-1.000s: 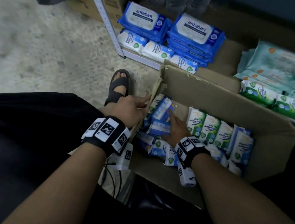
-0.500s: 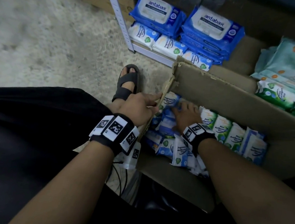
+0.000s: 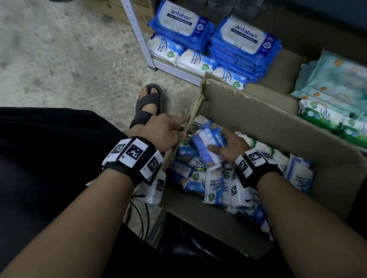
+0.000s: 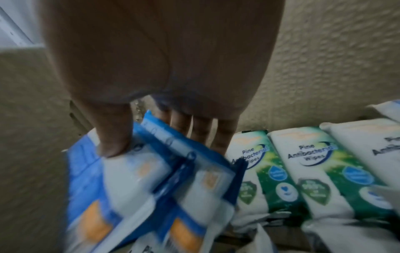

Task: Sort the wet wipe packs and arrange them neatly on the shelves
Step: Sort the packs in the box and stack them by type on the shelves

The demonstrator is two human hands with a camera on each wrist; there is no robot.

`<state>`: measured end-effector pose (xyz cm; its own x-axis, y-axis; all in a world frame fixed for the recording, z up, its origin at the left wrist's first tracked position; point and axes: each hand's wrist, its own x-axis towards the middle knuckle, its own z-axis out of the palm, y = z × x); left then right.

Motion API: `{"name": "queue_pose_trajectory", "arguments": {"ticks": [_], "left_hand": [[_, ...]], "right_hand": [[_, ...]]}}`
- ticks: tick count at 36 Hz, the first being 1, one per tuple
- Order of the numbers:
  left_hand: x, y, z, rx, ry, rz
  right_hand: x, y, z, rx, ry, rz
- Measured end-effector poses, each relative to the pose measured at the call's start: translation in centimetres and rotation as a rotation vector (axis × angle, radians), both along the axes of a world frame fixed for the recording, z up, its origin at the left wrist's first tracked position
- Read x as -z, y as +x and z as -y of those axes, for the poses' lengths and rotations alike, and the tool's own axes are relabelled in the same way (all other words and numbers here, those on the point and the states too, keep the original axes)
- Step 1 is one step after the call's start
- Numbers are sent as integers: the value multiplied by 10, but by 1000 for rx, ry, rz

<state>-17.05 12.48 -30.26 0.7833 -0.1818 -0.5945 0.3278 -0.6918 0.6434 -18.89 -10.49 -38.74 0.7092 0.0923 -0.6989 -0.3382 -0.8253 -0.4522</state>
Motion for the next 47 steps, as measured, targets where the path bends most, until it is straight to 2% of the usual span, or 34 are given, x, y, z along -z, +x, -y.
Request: {"name": "queue_pose_trajectory", "arguments": {"ticks": [4,7,9,13,16,18,21,26,32,35,42,47], "left_hand": [[3,0,-1,-16,-8,-22],[3,-1,-1,-24,-18,-32],[3,-1,-1,-12,-7,-18],[4,-1,-1,-9,-5,-4],[5,-1,-1,-25,-13,-5],[6,-1,-1,-41,-29,-14],[8,1,-2,-51,-47,-34],[11,4,-5,-44,-80,-51],[12,5,-8,-97,-160,-123],[12,6,-8,-79,-150,-113],[16,5,-9,-108,-154,-96],[15,-1,-7,-98,-81,-44]], "right_hand": [[-1,-13,7,-187,37,-228],[2,-32,7,-369,-40,-378],[6,-43,6,-400,-79,-455],[7,-47,1,-326,-96,-344],[6,-41,-4,-153,-90,-176],[11,-36,-6,-100,-111,-131],[18,-28,-13,-24,-113,-154],[32,-27,-25,-4,-86,-220],[45,-27,-28,149,-98,-253],[45,-23,-27,145,-83,-283],[29,-25,-28,5,-30,-242],[18,-29,-30,97,89,-197]]}}
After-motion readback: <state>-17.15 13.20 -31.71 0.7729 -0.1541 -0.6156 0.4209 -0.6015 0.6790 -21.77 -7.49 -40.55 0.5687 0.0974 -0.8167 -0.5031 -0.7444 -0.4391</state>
